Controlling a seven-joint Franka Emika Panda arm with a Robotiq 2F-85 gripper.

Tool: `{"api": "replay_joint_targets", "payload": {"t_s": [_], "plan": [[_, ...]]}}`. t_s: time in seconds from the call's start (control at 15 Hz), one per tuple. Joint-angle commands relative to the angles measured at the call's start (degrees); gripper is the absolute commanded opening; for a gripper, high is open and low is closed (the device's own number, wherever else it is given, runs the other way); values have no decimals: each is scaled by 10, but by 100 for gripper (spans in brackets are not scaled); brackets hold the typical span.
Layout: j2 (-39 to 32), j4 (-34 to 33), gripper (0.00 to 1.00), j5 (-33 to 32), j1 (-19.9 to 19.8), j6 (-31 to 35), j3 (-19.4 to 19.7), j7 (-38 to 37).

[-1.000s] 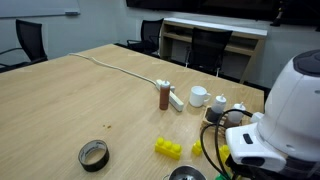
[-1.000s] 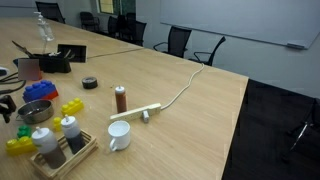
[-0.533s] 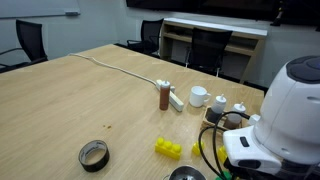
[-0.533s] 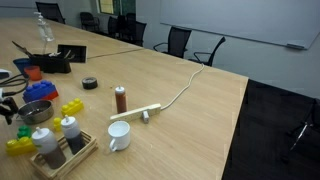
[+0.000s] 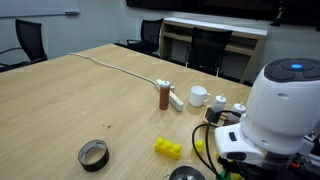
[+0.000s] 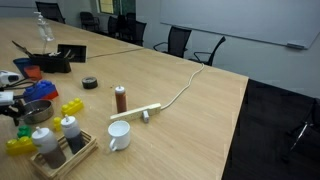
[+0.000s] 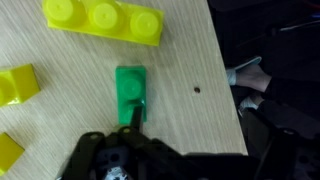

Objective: Pick the green block on the table and put it on top of the blue block

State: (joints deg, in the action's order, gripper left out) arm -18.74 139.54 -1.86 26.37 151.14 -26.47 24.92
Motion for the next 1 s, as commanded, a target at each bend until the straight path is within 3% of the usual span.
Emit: {"api": "replay_joint_targets", "payload": {"t_s": [0.0, 0.47, 0.93], "plan": [[-42, -21, 100, -5, -39, 21, -22, 41], [-81, -59, 100, -73, -30, 10, 4, 27], [-72, -55, 100, -191, 26, 35, 72, -106]]}}
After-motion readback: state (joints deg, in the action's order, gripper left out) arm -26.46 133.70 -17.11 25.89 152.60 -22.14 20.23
